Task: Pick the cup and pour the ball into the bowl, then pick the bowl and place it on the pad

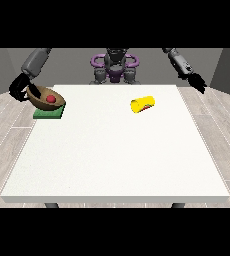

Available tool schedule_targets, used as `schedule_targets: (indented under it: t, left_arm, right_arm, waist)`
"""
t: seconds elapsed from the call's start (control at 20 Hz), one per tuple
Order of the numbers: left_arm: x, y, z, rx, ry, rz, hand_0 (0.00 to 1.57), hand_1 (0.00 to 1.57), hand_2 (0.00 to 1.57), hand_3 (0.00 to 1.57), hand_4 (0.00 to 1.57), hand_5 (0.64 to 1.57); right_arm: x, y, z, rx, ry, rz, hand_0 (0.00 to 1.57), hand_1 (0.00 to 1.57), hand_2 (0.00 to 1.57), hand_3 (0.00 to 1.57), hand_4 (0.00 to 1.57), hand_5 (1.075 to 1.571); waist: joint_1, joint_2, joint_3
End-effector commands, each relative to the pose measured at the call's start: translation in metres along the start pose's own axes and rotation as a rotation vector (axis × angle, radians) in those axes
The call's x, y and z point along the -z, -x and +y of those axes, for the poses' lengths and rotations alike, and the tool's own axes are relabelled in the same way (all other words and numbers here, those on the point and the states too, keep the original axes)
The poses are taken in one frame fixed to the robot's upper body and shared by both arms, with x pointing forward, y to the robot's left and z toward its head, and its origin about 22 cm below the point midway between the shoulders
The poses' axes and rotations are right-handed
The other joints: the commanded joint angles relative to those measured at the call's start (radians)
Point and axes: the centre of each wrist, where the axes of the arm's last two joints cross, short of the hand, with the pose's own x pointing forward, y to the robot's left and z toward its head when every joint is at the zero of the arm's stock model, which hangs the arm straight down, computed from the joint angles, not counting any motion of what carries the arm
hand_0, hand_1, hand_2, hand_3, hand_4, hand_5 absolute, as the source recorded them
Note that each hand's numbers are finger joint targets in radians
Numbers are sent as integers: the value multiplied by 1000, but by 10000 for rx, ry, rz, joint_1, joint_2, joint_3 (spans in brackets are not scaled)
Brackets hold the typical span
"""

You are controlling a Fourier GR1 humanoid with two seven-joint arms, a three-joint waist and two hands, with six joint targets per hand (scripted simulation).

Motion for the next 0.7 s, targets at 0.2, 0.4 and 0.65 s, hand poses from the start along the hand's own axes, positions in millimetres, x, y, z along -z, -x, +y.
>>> schedule_targets:
  t: [0.2, 0.4, 0.65]
  left_arm:
    - [18, -25, 21, -28, -390, -1039, 0, 0, 0, 0, 877, 1191]
    - [-4, -17, 32, -44, -933, -644, 0, 0, 0, 0, 860, 1163]
    - [2, -40, 63, 58, -730, -835, 0, 0, 0, 0, 861, 1188]
  right_arm:
    - [1, 17, 25, 3229, 318, 887, 1571, 1571, 1571, 1172, 877, 1407]
    - [-2, 21, 40, 5580, -56, 1441, 1571, 1571, 1571, 1311, 358, 1399]
    - [8, 32, -38, 6151, 1078, 1591, 146, 146, 630, 236, 0, 1237]
  waist:
    - [50, 981, 86]
    - [-431, 676, 77]
    - [-380, 842, 71]
